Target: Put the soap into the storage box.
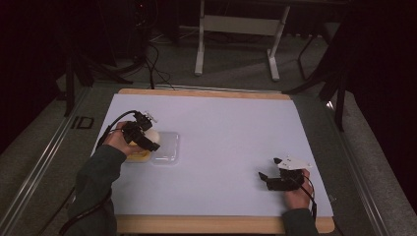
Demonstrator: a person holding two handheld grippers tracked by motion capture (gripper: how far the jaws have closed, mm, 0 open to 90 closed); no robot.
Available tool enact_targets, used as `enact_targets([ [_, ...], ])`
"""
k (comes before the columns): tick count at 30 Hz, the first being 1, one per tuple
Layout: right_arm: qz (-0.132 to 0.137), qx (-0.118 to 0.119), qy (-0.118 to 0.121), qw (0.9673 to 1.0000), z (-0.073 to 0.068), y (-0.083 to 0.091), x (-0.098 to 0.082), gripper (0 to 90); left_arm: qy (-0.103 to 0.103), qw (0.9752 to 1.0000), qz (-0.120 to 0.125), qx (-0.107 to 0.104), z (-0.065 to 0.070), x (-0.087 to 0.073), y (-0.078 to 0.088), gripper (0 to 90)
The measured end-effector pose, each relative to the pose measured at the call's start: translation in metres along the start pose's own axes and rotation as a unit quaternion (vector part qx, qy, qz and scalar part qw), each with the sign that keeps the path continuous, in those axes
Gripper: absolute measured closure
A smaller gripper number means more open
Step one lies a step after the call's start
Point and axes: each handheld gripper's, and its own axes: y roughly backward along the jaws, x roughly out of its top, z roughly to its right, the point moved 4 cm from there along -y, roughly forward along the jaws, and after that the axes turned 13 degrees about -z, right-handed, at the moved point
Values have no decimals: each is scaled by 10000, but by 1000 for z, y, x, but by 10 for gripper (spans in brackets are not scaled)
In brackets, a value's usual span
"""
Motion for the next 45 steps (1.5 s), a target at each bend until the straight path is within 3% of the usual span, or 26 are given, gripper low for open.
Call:
enact_targets([
  [22, -16, -14, 1, 10000, 0, 0, 0, 158, 170, 9998, -49, 45, -14, -18, 0, 254],
  [45, -13, -23, 18, 10000, 0, 0, 0, 158, 319, 9994, -103, 40, -23, -26, -5, 254],
])
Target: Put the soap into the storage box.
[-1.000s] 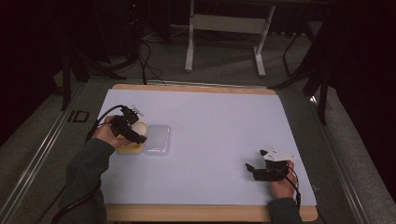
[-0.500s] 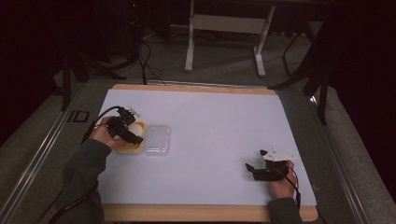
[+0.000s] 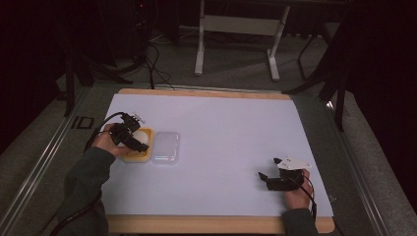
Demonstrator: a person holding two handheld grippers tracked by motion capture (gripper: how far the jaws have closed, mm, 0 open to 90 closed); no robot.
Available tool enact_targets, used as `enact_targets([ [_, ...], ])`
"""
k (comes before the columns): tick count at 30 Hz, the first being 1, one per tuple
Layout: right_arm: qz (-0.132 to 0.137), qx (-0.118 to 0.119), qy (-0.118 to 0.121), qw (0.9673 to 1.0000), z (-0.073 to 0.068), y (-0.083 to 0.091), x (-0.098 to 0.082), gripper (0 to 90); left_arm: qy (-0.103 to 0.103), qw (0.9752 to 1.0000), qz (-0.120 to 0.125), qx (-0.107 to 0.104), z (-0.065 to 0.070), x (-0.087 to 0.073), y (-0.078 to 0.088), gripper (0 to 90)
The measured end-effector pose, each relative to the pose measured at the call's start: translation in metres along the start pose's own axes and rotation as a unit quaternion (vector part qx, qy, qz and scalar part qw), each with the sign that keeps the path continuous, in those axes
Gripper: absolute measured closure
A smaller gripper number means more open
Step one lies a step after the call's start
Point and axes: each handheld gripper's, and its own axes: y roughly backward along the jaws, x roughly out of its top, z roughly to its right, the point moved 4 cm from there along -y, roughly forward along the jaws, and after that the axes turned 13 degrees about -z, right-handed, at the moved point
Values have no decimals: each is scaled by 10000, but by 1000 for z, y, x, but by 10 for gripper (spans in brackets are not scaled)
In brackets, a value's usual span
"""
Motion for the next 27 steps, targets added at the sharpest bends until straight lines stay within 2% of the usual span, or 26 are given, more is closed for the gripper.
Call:
enact_targets([
  [27, 0, -8, 2, 10000, 0, 0, 0, 158, 240, 9996, -160, -35, -10, -2, -14, 253],
])
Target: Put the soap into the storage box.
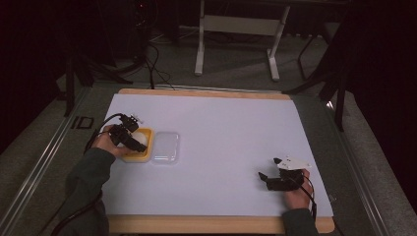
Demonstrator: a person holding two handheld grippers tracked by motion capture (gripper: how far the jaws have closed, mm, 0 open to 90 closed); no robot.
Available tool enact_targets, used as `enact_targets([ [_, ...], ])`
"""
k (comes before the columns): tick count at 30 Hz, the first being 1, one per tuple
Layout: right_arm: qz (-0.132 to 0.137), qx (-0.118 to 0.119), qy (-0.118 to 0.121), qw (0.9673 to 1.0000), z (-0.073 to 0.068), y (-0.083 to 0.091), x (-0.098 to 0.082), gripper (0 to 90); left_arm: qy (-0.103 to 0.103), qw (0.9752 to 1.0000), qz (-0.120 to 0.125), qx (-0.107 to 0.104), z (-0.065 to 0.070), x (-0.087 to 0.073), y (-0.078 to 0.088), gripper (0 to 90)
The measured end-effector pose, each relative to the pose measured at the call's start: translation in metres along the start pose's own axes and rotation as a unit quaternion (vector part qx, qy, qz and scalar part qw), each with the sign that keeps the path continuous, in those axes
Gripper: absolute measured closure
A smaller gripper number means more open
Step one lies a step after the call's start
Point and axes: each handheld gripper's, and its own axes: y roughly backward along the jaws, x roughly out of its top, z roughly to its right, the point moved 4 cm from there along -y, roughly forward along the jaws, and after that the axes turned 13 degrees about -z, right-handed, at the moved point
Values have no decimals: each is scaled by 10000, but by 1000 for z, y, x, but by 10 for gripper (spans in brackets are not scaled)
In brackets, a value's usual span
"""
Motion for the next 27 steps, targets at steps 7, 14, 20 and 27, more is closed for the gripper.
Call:
enact_targets([
  [7, 4, 1, 9, 10000, 0, 0, 0, 158, 24, 10000, -72, 15, -1, 2, -4, 253],
  [14, 17, -3, -2, 10000, 0, 0, 0, 158, 85, 9999, -119, -56, -4, 2, -9, 253],
  [20, 21, -3, 2, 10000, 0, 0, 0, 158, 128, 9996, -245, -4, -4, 3, -15, 252],
  [27, 9, -11, 22, 10000, 0, 0, 0, 158, -10, 9995, -290, 81, -3, 2, -19, 251],
])
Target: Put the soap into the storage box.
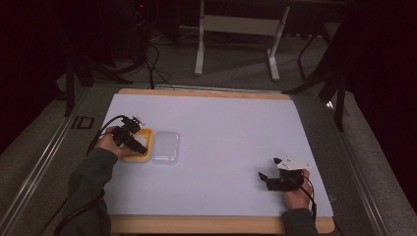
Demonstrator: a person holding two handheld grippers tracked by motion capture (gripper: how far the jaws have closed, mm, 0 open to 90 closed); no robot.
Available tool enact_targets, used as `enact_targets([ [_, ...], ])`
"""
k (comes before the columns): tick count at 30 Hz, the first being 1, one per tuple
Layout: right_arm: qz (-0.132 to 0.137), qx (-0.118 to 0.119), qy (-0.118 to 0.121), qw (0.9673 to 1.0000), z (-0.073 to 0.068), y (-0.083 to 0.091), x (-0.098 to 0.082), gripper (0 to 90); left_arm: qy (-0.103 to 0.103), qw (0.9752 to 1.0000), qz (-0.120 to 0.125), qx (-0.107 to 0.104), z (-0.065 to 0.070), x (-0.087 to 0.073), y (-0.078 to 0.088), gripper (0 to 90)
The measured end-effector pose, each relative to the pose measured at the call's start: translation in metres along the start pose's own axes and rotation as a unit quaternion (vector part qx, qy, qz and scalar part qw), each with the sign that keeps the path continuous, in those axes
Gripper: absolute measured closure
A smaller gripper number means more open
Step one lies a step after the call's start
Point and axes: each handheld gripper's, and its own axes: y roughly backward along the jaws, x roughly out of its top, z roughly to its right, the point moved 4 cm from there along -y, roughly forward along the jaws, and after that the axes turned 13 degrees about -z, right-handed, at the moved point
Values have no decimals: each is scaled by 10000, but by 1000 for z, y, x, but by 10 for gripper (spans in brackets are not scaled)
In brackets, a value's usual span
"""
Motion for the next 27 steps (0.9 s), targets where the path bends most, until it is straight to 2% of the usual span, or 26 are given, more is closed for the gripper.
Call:
enact_targets([
  [2, -6, -3, 6, 10000, 0, 0, 0, 158, -60, 10000, -25, 38, 1, 0, -2, 247],
  [6, -15, -15, 19, 10000, 0, 0, 0, 159, 7, 10000, 84, -53, 0, -2, -2, 246],
  [8, -19, -22, 30, 10000, -1, 0, 0, 158, -13, 9999, 105, 4, 0, -2, -1, 241],
  [12, -34, -30, 52, 10000, -1, -1, 0, 158, -93, 9998, 184, 67, 2, -3, 3, 192],
  [13, -34, -31, 53, 10000, -1, -1, 0, 158, -99, 9998, 179, 5, 2, -3, 4, 144],
  [17, -32, -37, 61, 10000, -1, -1, 0, 158, -197, 9997, 176, -8, 3, -4, 5, 129],
  [27, -32, -40, 70, 10000, -1, -1, 0, 158, -208, 9984, 465, 228, 5, -4, 17, 99],
])
